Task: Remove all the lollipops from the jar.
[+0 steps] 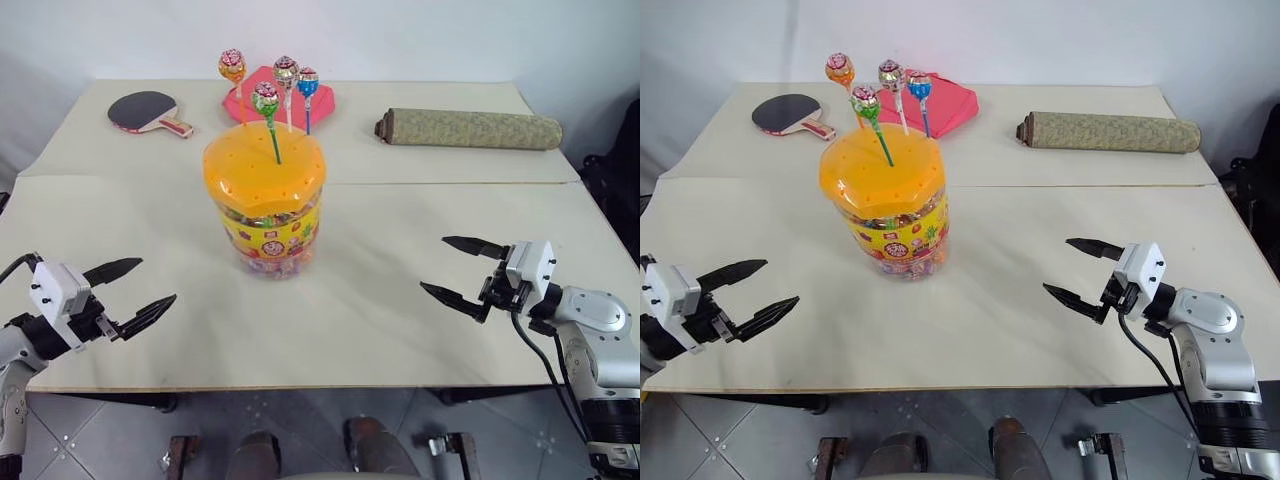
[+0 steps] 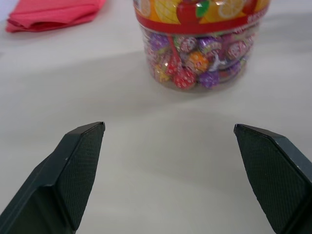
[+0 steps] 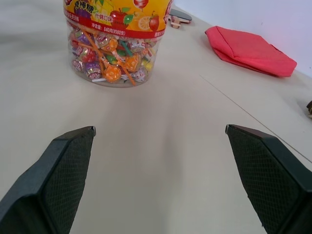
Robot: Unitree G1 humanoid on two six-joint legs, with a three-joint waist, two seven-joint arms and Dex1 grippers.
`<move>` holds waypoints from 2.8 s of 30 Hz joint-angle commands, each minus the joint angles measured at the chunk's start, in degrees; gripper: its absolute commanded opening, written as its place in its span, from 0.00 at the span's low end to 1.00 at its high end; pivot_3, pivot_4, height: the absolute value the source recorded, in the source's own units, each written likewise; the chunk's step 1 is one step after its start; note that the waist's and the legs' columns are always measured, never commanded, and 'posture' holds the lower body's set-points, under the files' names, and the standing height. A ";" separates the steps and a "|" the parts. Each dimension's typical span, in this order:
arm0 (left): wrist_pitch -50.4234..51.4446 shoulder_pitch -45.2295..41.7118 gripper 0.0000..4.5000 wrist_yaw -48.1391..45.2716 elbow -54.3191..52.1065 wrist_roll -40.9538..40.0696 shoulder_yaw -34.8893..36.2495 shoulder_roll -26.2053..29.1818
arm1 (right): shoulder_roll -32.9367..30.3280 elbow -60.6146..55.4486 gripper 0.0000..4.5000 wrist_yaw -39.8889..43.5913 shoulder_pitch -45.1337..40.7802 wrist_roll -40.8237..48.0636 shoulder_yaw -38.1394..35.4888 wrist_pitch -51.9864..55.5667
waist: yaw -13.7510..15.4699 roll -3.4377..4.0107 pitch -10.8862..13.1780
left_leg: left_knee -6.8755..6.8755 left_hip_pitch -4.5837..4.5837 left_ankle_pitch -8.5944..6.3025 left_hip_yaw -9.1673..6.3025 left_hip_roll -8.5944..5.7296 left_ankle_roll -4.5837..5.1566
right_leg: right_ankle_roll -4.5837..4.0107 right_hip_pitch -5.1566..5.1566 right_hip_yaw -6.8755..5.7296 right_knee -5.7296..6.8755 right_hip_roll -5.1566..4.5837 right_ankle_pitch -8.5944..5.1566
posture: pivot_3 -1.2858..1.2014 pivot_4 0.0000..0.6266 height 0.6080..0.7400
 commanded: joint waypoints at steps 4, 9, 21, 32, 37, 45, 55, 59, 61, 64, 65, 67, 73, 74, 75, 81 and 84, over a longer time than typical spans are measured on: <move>11.26 -1.97 1.00 0.55 1.68 -10.68 5.60 0.87 | 1.01 -10.28 1.00 -1.18 0.15 8.08 -0.54 7.40 | 0.09 0.00 0.00 | 0.04 0.00 0.00 -0.05 0.00 0.00 | 0.00 -0.01 -0.02 0.14 0.00 0.00 | 0.52 0.24 1.00; 24.47 -8.10 1.00 3.50 1.39 -25.86 9.93 -0.58 | 9.02 -23.61 1.00 -13.03 -2.44 16.70 -2.92 10.30 | 0.16 0.01 0.01 | 0.07 -0.01 0.05 -0.26 0.02 -0.08 | -0.02 -0.08 -0.24 0.47 -0.02 0.00 | 0.52 0.24 1.00; 25.09 -50.55 1.00 5.56 15.65 -16.77 -9.97 -0.98 | 9.36 -26.85 1.00 -18.08 -6.38 20.43 -2.46 17.25 | 1.81 -0.08 0.04 | 0.50 -0.26 0.17 -0.66 -0.51 -0.19 | -0.10 -0.01 -1.09 0.49 0.07 0.09 | 0.52 0.24 1.00; 22.23 -69.93 1.00 -3.45 32.90 -5.99 -21.03 -5.53 | 10.64 -27.98 1.00 -19.04 -7.16 20.16 -1.70 17.90 | 1.78 -0.07 0.05 | 0.44 -0.39 0.24 -0.64 -0.45 -0.32 | -0.10 -0.24 -1.23 0.50 0.00 0.09 | 0.52 0.24 1.00; 22.75 -71.44 0.76 -7.04 36.09 -4.52 -21.73 -6.51 | 10.94 -28.26 1.00 -19.40 -6.74 19.74 -1.75 17.49 | 1.77 -0.06 0.05 | 0.49 -0.48 0.26 -0.61 -0.41 -0.34 | -0.10 -0.38 -1.24 0.62 -0.03 0.09 | 0.52 0.24 1.00; 18.68 -75.60 0.24 -8.66 41.98 -1.06 -21.72 -10.48 | 11.89 -28.55 1.00 -19.82 -6.64 18.91 -1.45 16.86 | 1.93 -0.07 0.06 | 0.77 -0.51 0.28 -0.61 -0.28 -0.38 | -0.10 -0.34 -1.25 0.73 0.02 0.09 | 0.52 0.24 1.00; 21.95 -79.14 0.00 -5.90 44.18 -11.17 -8.64 -11.93 | 14.20 -29.40 1.00 -18.66 -8.07 20.76 0.27 16.40 | 1.75 -0.10 0.08 | 0.70 -0.58 0.28 -0.60 -0.13 -0.38 | -0.10 -0.47 -1.29 0.76 0.03 0.09 | 0.52 0.24 1.00; 31.25 -77.27 0.00 -1.93 42.22 -17.28 -1.16 -7.07 | 13.21 -29.17 1.00 -13.23 -10.76 21.72 2.51 16.74 | 1.08 -0.10 0.08 | 0.87 -1.10 0.30 -0.54 -0.12 -0.41 | -0.11 -1.14 -1.31 1.19 -0.02 0.10 | 0.52 0.24 1.00; 35.64 -71.03 0.00 -1.56 38.59 -15.90 -1.41 -1.60 | 11.18 -28.01 1.00 -8.33 -12.11 20.98 3.76 16.55 | 0.37 -0.08 0.08 | 0.87 -1.09 0.31 -0.62 -0.11 -0.43 | -0.12 -1.21 -1.53 1.32 -0.37 0.10 | 0.52 0.24 1.00; 40.13 -55.82 0.00 0.45 31.70 -10.09 -3.82 8.01 | 6.77 -25.27 1.00 1.35 -12.86 18.02 6.13 14.77 | -0.63 0.02 0.09 | 0.75 -0.90 0.32 -0.61 -0.24 -0.45 | -0.16 -1.22 -2.01 1.35 -0.73 0.12 | 0.52 0.24 1.00; 41.39 -47.06 0.00 0.93 28.91 -8.09 -2.95 11.42 | 4.70 -23.19 1.00 4.87 -12.73 16.11 7.24 13.93 | -0.85 0.02 0.10 | 0.70 -0.83 0.32 -0.59 -0.29 -0.45 | -0.17 -1.19 -2.02 1.32 -0.78 0.13 | 0.52 0.24 1.00; 41.26 -30.27 0.00 0.98 23.20 -4.17 -0.47 16.06 | 2.27 -19.05 1.00 8.51 -12.58 12.70 8.51 12.32 | -1.56 0.01 0.10 | 0.68 -0.75 0.30 -0.59 -0.32 -0.43 | -0.18 -1.12 -2.05 1.29 -0.85 0.13 | 0.52 0.24 1.00; 43.83 -0.58 0.00 7.97 4.33 0.46 9.70 13.13 | 1.37 -12.42 1.00 10.50 -11.56 7.61 8.60 8.00 | 1.28 -0.67 0.42 | 0.57 -0.67 0.18 -0.95 -0.43 -0.18 | -0.48 -0.95 -2.81 1.24 -1.64 0.12 | 0.52 0.24 1.00; 44.15 3.77 0.00 8.42 1.60 1.52 9.81 12.19 | 1.42 -11.82 1.00 10.46 -11.31 7.00 8.60 7.58 | 1.71 -0.62 0.42 | 0.54 -0.66 0.18 -1.00 -0.45 -0.18 | -0.54 -0.91 -2.99 1.17 -1.73 0.14 | 0.52 0.24 1.00; 44.39 6.44 0.00 8.85 -0.34 1.93 9.89 11.54 | 1.54 -11.47 1.00 10.43 -11.19 6.67 8.57 7.27 | 1.92 -0.53 0.46 | 0.49 -0.63 0.17 -0.96 -0.50 -0.16 | -0.56 -0.84 -3.13 1.07 -1.85 0.16 | 0.52 0.24 1.00; 41.22 7.51 0.11 12.81 -1.62 1.80 8.36 5.06 | 2.83 -11.14 1.00 6.92 -10.89 4.20 8.86 7.07 | 3.15 -0.22 0.44 | -0.22 -0.41 0.47 -0.87 -1.09 0.11 | -0.51 -0.74 -3.47 0.74 -2.42 0.18 | 0.52 0.24 1.00; 38.95 4.87 0.28 11.74 -0.31 0.88 8.13 4.57 | 2.98 -12.22 1.00 5.96 -10.34 4.71 8.44 7.81 | 3.47 -0.18 0.45 | -0.22 -0.41 0.55 -0.91 -1.17 0.16 | -0.49 -0.70 -3.57 0.74 -2.48 0.20 | 0.52 0.24 1.00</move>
